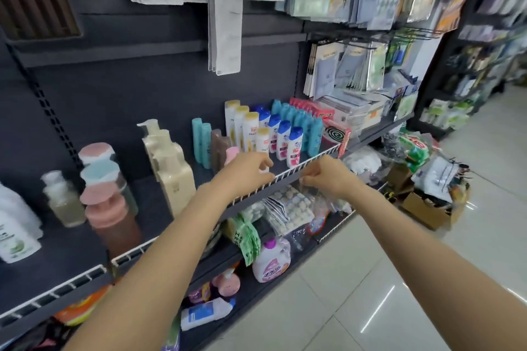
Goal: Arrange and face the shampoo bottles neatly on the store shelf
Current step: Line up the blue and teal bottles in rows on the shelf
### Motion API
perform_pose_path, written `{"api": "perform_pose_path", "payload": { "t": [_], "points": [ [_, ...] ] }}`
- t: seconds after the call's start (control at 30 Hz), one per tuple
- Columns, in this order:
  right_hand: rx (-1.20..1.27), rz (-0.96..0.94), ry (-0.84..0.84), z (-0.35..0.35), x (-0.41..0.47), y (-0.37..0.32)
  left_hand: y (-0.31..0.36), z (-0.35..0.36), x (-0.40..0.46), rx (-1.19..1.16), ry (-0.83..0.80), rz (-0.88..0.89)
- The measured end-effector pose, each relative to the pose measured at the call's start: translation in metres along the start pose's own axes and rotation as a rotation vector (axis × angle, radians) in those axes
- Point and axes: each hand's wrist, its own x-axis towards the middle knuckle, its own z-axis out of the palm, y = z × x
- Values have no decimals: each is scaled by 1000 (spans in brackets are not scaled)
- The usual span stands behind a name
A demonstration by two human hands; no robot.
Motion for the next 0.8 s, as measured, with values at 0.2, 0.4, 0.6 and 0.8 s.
{"api": "perform_pose_path", "payload": {
  "t": [0.2,0.4,0.6,0.8],
  "points": [
    [29,50,28,-17,53,43,7,13,81,-27,-34,40],
    [52,55,20,-46,112,107,34,35,167,6,-51,38],
    [51,-3,-46,-83,179,175,68,57,245,2,-8,-51],
    [39,-101,-101,-106,232,215,72,77,295,-20,14,-153]
  ]
}}
